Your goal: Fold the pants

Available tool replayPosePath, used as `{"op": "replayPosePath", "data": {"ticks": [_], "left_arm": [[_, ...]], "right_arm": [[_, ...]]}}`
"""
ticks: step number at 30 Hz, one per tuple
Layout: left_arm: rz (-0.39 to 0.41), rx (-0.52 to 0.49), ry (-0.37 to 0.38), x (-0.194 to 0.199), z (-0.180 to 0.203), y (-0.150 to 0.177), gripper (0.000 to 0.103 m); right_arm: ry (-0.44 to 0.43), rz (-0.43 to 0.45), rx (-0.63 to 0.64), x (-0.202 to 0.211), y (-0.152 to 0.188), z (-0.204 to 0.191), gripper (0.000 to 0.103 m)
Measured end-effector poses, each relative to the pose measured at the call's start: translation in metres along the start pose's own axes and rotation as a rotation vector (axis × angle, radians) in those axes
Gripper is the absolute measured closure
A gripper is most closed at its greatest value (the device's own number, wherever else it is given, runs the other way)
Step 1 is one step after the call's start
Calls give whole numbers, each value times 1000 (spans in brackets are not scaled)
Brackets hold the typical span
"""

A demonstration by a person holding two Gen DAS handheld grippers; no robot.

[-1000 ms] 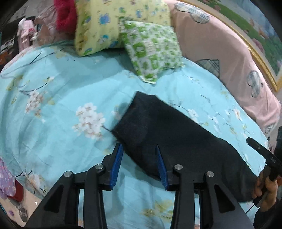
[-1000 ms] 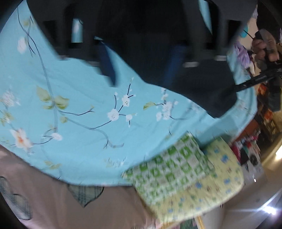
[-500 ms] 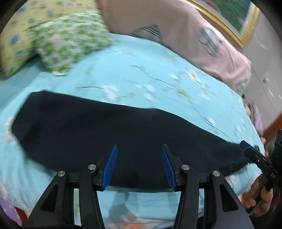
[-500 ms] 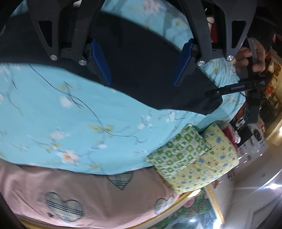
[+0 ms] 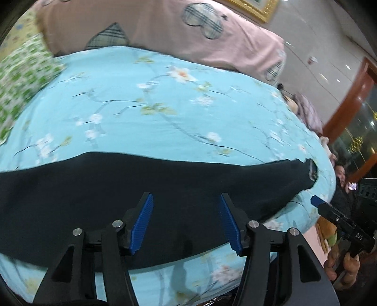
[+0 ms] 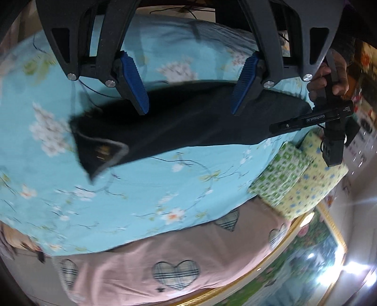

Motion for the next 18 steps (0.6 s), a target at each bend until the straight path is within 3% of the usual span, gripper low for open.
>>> {"op": "replayPosePath", "data": {"ticks": [5,8,18], "left_arm": [[-17,-94,32,-16,40,-7,44],[-20,-140,42,-22,55,-10,43],[-50,-212,76,-44,95,-29,40]], "right_arm": [[27,37,-98,17,5,25,31],[69,53,-178,22,8,45,24],[-15,81,-449,8,10,82,19]]}}
Point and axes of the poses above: each gripper's, at about its wrist camera, not at the fingertips, and x roughly against the way its jaws point, z to its right, y to its underside, the point moved 7 cm from there along -x, roughly the way its jaws point, and after that the axes turned 13 degrees about -y, right-handed, at the moved point
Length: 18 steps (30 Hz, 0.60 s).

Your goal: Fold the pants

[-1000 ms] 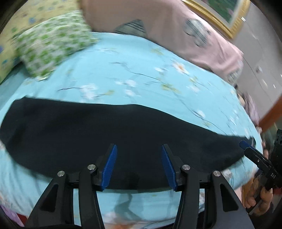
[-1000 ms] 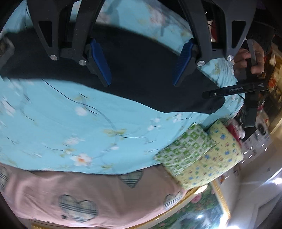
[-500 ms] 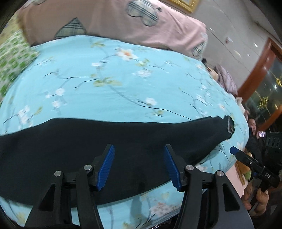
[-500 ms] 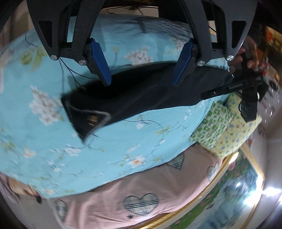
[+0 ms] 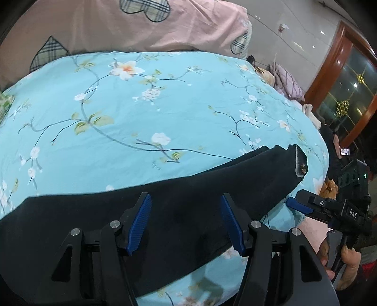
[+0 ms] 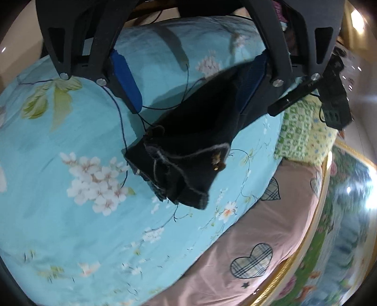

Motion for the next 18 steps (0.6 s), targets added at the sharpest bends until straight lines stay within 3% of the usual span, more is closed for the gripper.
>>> {"op": "replayPosePath", "data": {"ticks": [10,12,13,14,18], "left_arm": [[-43,-132,60,-21,41,-20,37],[-43,-176,76,-26,51,-25,37],[-43,-196,68,-29,55,-27,37],[-45,-219,63,-32,60,-29,37],[-88,-309,118,-52,86,-33,37]], "right_arm": [[-34,54,-19,-11,-13,5,20],[-42,71,-3,-6,-16,8,44],[-40,77,12,-3,-17,10,68],[-43,82,18,-1,-19,12,81],[-53,75,29,1,-19,23,82]]}}
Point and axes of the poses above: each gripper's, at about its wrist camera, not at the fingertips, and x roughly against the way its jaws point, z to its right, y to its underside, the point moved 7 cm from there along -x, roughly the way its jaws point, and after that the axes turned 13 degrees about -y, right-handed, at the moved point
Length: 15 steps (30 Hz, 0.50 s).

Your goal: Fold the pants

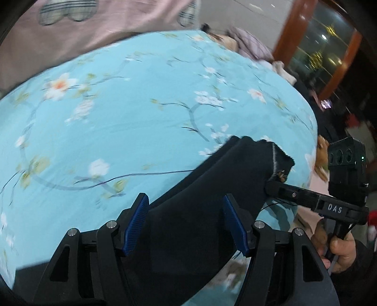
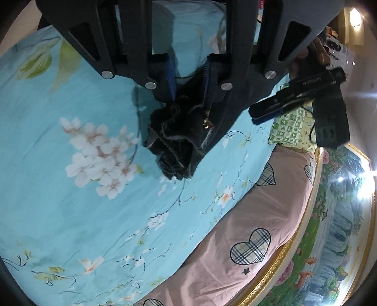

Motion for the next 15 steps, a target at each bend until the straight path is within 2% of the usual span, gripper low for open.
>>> {"op": "replayPosePath", "data": {"ticks": [7,10,11,14,15], "left_arm": [[-55,-121,54,-34,32,-23,38],[-64,-150,72,-43,41,-36,39],[-71,-151,81,-46,43,-39,43],[-105,-178,134,-55,51,-44,64],[-108,-191,130,-58,53,-44,64]], "right_arm": [[-52,-2,-28,0,3,10,82],[-66,-19,-25,-1,3,8,79],[-66,-21,-18,-1,3,7,78],[-52,-26,3,-1,5,6,78],[-50,-26,5,-1,5,5,78]]}}
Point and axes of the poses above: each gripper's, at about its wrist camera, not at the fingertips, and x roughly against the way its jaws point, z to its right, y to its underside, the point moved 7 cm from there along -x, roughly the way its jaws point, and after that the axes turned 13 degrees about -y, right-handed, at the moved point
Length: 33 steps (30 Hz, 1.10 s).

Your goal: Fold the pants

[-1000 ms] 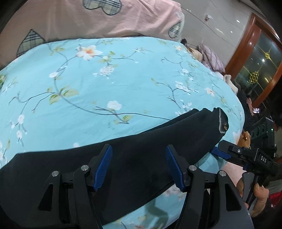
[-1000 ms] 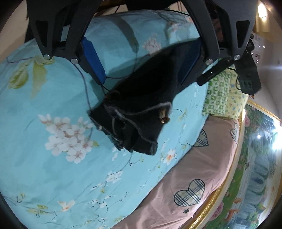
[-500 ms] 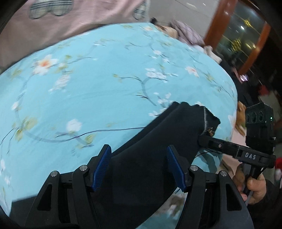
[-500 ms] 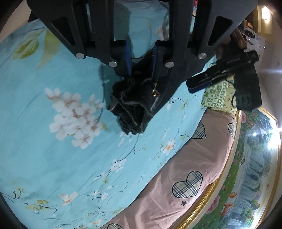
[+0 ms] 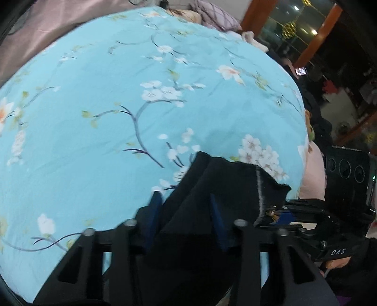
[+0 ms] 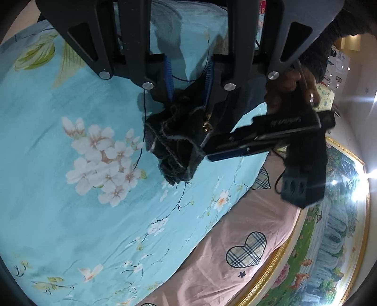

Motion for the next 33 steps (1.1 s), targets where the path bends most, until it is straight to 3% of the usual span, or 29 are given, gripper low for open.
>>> {"op": "replayPosePath", "data": {"ticks": [4,9,18,25,33], "left_arm": [[-1,-36,6,-4,4,0,68],[9,-19,22,-4,-2,-2,93],[67,31,66,14,-7,2,95],[145,89,79,56,-20,14,95],[237,207,74,107,-48,44,95]], "right_arm": [[6,-8,12,-1,1,0,77],[10,-4,41,-4,1,0,77],[12,11,138,-6,-3,-13,82],[-118,10,172,-9,-8,-43,82],[-298,-78,251,-34,0,-99,83]]}}
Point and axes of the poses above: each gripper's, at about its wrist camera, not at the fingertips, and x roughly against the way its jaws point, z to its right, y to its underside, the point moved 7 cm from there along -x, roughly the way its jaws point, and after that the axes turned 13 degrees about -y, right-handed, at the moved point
